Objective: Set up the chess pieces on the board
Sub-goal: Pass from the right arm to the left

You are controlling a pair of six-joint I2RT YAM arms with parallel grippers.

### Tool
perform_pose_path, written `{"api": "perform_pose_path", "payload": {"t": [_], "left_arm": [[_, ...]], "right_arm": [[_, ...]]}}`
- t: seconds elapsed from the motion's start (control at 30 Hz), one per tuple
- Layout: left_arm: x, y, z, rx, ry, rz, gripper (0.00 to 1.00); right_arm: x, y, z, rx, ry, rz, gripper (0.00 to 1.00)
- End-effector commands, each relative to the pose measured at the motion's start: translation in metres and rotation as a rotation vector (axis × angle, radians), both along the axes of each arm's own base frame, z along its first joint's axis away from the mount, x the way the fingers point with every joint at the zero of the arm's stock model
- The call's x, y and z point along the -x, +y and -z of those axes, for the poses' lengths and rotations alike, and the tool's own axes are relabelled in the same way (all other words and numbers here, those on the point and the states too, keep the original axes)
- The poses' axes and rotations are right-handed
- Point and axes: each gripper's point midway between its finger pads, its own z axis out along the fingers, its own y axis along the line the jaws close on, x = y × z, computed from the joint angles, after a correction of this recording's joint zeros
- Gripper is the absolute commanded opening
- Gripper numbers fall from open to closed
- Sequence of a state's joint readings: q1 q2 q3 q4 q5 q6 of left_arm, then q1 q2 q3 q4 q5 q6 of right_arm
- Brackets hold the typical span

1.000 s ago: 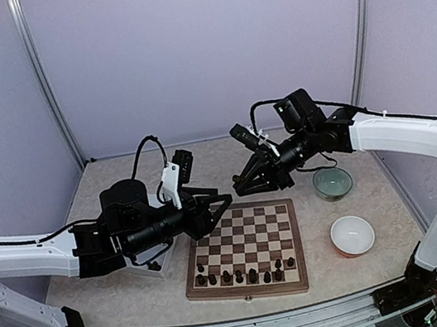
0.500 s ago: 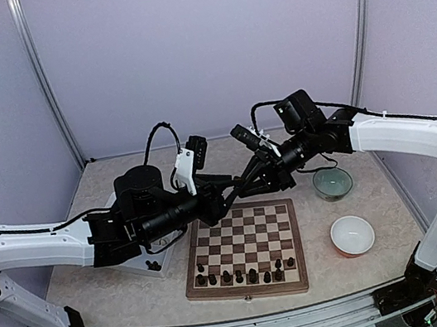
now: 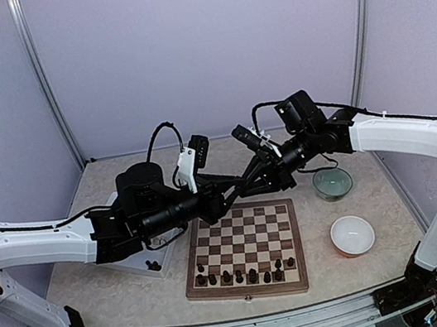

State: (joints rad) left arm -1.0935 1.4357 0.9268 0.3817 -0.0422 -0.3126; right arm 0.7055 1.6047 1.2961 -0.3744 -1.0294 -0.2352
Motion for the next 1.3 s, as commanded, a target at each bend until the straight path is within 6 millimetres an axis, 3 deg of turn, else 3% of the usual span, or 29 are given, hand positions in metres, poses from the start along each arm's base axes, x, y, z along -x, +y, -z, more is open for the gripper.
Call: {"api": "perform_pose_path", "payload": {"t": [0.0,0.43,0.7,0.77,0.83,0.9,1.0,1.13,1.23,1.27], "left_arm": [[-0.008,0.004,-0.021,0.066,-0.007,-0.013,0.34],[-0.008,-0.001,-0.029,0.107,0.003,0.032,0.33],[-0.008,-0.006,-0.022,0.101,0.028,0.059,0.19],[-0.009,-0.006,-0.021,0.096,0.031,0.055,0.16],[-0.01,-0.007,-0.023,0.085,0.03,0.051,0.14],[-0.01,-0.009,-0.026,0.058,0.022,0.05,0.14],[-0.004,-0.013,-0.026,-0.019,0.001,0.051,0.14],[0.011,-0.027,-0.006,-0.155,0.0,0.109,0.14],[0.027,-0.044,0.009,-0.237,-0.001,0.183,0.13],[0.033,-0.05,0.025,-0.291,0.013,0.207,0.13]], "right_arm": [[0.007,-0.001,0.001,-0.004,0.007,-0.027,0.1],[0.006,0.0,0.002,-0.001,0.009,-0.028,0.11],[0.006,-0.001,-0.001,-0.002,0.002,-0.024,0.11],[0.005,-0.001,-0.001,0.0,-0.004,-0.019,0.14],[0.006,-0.005,0.001,0.024,-0.03,-0.018,0.25],[0.003,-0.016,0.002,0.066,-0.118,0.001,0.38],[-0.014,-0.055,0.018,0.145,-0.246,0.105,0.53],[-0.054,-0.119,0.031,0.199,-0.33,0.336,0.58],[-0.068,-0.148,0.038,0.182,-0.321,0.441,0.58],[-0.072,-0.154,0.041,0.175,-0.315,0.468,0.58]]}}
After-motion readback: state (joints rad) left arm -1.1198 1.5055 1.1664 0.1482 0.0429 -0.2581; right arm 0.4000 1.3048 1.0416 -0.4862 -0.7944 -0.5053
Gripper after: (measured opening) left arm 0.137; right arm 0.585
